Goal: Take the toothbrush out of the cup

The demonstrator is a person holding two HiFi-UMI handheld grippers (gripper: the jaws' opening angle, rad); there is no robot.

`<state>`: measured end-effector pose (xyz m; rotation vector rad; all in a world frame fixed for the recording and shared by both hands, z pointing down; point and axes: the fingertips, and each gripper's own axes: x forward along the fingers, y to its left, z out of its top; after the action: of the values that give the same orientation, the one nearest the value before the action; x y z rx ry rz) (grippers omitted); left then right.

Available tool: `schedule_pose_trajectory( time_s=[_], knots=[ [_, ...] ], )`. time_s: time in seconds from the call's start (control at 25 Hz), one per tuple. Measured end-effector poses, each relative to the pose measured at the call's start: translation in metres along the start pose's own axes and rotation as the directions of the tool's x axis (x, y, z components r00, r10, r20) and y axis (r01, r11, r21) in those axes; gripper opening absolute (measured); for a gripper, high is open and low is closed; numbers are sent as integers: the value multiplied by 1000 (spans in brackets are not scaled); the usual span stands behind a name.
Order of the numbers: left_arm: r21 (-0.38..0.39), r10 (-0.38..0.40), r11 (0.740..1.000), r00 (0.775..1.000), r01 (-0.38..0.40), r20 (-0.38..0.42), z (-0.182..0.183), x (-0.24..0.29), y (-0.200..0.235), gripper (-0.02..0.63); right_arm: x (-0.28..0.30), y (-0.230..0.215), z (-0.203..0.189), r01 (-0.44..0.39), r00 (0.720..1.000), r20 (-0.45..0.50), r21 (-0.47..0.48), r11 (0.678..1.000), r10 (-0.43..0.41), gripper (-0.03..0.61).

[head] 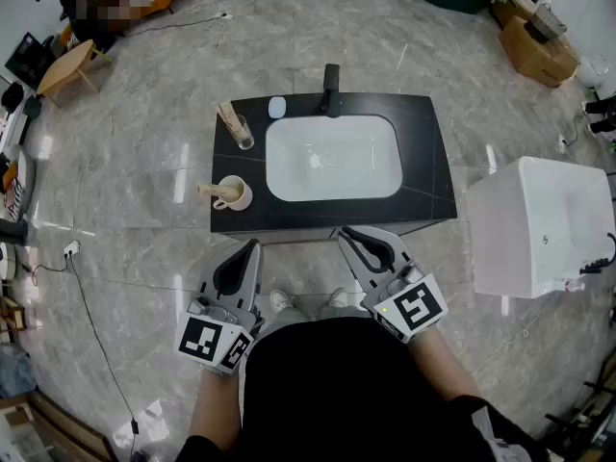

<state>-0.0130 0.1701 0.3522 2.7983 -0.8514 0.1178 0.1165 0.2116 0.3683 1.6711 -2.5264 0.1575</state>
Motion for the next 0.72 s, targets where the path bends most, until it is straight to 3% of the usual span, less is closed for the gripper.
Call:
schedule_pose_trajectory(
  time_s=[0.12,0.28,0.48,0.72],
  knots=[
    [29,-6,1000,1000,6,-8,0,-9,11,20,8,9,2,9,1000,-5,4,1000,-9,44],
    [-35,-20,999,1000,20,4,0,-19,34,21,19,21,4,20,1000,-14,34,999,-20,44],
    [-26,-33,999,999,33,4,-3,-33,62,21,36,32,0,76,997,-32,37,996,-75,44],
    [-72,-46,996,999,46,6,-9,-49,105,21,59,48,10,113,993,13,84,990,-114,46]
  ],
)
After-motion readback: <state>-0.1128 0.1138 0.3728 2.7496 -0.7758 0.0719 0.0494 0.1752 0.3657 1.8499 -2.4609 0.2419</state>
